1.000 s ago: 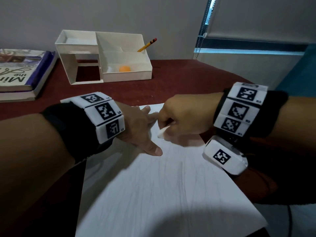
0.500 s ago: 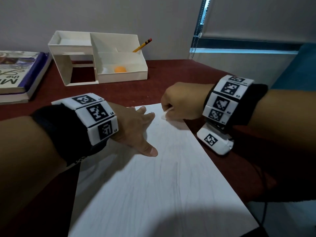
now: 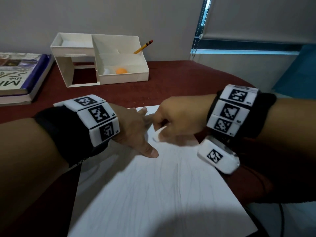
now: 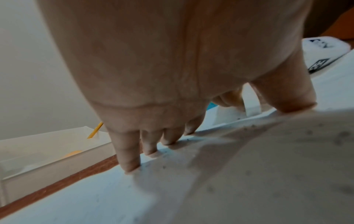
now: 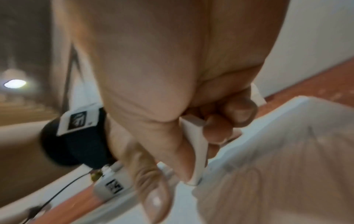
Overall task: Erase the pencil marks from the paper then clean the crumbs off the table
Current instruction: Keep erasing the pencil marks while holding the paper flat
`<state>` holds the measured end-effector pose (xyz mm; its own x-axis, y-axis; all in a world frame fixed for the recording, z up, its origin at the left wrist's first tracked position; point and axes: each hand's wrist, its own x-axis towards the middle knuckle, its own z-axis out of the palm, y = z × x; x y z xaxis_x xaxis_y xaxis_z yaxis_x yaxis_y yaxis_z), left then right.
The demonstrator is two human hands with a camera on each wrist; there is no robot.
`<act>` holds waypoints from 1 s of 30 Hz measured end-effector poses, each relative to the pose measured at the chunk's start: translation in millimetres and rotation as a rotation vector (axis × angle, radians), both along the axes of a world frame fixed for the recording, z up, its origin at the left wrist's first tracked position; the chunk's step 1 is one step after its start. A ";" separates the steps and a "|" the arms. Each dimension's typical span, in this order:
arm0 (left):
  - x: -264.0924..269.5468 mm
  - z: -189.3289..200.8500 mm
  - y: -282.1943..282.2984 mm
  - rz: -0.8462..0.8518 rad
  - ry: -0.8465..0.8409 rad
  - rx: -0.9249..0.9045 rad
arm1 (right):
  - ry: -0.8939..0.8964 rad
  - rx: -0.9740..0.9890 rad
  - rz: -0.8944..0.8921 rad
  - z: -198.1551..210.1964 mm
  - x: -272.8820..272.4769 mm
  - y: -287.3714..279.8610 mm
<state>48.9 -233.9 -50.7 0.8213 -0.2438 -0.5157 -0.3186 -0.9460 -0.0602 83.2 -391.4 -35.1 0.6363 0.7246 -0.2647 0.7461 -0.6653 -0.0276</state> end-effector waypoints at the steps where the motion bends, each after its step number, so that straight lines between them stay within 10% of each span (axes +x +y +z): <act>1: -0.3 0.3 -1.2 0.000 -0.016 0.030 | -0.024 0.005 -0.039 0.7 9.6 -2.8; 10: 0.9 13.0 -21.9 0.008 -0.138 -0.030 | -0.082 0.099 -0.269 20.2 50.2 -18.7; 30: 7.9 -4.4 -18.0 -0.042 -0.017 -0.022 | 0.035 0.018 -0.027 -0.8 5.3 -5.3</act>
